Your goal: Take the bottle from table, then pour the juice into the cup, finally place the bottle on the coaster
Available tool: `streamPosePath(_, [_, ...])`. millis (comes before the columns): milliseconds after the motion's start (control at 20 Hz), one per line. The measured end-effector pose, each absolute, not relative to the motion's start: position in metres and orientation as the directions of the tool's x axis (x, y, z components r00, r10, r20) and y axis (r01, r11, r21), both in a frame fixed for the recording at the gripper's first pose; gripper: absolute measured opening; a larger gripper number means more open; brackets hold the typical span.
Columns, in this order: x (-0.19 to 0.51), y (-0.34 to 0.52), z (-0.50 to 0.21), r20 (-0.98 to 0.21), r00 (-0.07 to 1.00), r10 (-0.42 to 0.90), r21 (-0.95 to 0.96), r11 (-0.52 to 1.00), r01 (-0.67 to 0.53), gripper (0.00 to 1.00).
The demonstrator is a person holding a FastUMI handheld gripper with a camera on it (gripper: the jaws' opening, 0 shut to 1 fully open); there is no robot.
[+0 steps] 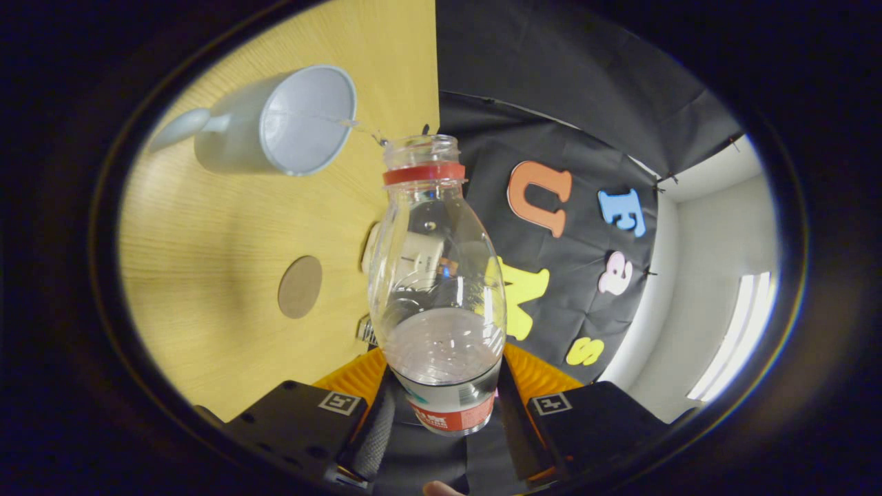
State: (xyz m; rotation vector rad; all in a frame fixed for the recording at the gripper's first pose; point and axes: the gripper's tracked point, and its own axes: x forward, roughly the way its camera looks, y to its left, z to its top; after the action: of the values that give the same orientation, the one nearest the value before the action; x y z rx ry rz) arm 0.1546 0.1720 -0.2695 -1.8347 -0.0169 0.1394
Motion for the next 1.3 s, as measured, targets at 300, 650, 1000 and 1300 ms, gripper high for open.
streamPosePath(300, [0.159, 0.171, -0.268, -0.086, 0.993, 0.086, -0.958, -0.282, -0.059, 0.75])
streamPosePath(650, [0.159, 0.173, -0.264, -0.08, 0.993, 0.092, -0.953, -0.3, -0.049, 0.76])
streamPosePath(1000, [0.159, 0.176, -0.259, -0.07, 0.992, 0.1, -0.947, -0.32, -0.034, 0.75])
streamPosePath(1300, [0.158, 0.178, -0.255, -0.062, 0.992, 0.109, -0.942, -0.334, -0.022, 0.76])
